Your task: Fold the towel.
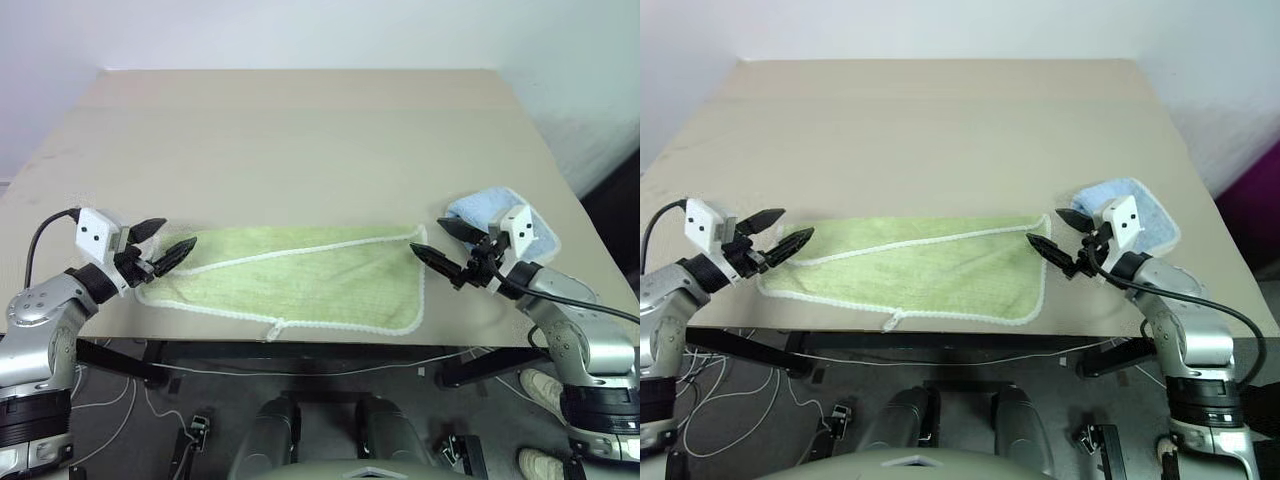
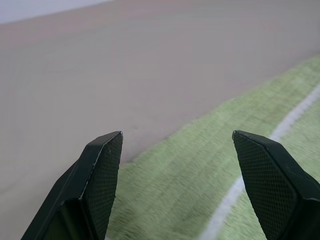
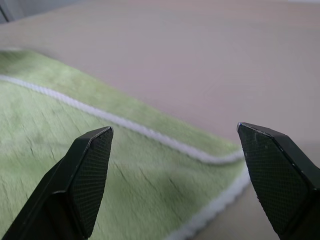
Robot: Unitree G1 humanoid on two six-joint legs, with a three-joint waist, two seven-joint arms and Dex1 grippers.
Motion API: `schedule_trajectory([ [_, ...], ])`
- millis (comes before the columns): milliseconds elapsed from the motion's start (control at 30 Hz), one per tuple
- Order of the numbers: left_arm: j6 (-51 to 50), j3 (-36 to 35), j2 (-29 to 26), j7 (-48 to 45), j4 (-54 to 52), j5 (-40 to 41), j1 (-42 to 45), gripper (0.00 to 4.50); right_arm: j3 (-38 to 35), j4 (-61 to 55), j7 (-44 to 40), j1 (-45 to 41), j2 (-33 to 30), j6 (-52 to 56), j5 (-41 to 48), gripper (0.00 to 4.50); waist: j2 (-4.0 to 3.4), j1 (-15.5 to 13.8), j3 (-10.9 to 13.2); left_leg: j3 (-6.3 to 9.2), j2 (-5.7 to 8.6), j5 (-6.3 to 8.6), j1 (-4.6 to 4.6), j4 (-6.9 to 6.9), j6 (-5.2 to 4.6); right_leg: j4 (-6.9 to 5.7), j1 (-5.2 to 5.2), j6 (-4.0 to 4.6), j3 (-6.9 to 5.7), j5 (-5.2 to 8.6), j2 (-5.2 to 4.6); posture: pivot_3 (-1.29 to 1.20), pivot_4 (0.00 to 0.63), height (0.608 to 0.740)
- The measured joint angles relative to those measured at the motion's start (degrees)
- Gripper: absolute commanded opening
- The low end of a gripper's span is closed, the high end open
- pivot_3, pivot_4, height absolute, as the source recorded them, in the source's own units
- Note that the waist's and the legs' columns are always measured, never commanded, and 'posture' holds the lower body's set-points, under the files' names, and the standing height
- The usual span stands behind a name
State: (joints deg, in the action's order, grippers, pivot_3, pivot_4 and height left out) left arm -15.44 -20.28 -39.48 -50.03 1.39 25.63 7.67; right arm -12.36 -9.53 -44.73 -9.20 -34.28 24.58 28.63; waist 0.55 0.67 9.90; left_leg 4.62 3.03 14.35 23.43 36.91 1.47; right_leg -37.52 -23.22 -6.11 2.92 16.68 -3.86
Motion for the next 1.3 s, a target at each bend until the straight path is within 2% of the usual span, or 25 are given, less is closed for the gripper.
schedule_trajectory([
  [400,0.2,2.1,0.0,-1.1,2.4,-1.0,3.1,3.67,-0.6,-3.2,2.2,2.0,-0.2,0.5,0.8,4.20,0.00,0.0,0.0,0.00,0.00,0.00,0.00,0.00,0.00,0.00,-0.01,0.00,0.00,0.00,0.01,0.00,0.150,0.740],
  [733,5.5,3.0,-6.3,-6.1,7.0,-4.1,3.8,3.67,0.3,-3.2,3.6,1.8,0.5,0.1,0.7,4.20,0.00,0.1,0.0,0.01,0.00,0.00,0.00,-0.01,0.00,0.00,-0.02,0.00,0.00,0.00,0.01,0.00,0.150,0.740],
  [900,11.7,4.1,-11.8,-12.0,11.7,-7.1,4.0,3.67,1.0,-2.8,4.2,0.8,1.9,-1.5,-0.2,4.20,0.00,0.1,0.0,0.00,-0.01,0.00,0.00,-0.03,0.00,0.00,-0.04,0.01,0.00,0.00,0.00,0.00,0.150,0.740],
  [1033,18.1,6.2,-16.4,-17.8,18.0,-9.7,7.9,3.67,2.1,-2.5,5.3,1.2,4.6,-2.8,-0.9,4.20,-0.01,0.0,0.0,0.00,0.01,0.00,0.00,-0.03,0.00,0.01,-0.02,0.01,-0.01,0.00,-0.02,0.00,0.150,0.740],
  [1300,34.4,15.5,-18.2,-25.0,34.2,-18.4,19.5,3.67,3.0,-2.7,7.5,3.3,7.1,-4.2,-1.5,4.20,-0.01,0.1,0.0,-0.01,0.02,0.00,0.00,-0.02,-0.01,0.00,-0.03,0.00,-0.04,0.00,0.09,0.00,0.150,0.740],
])
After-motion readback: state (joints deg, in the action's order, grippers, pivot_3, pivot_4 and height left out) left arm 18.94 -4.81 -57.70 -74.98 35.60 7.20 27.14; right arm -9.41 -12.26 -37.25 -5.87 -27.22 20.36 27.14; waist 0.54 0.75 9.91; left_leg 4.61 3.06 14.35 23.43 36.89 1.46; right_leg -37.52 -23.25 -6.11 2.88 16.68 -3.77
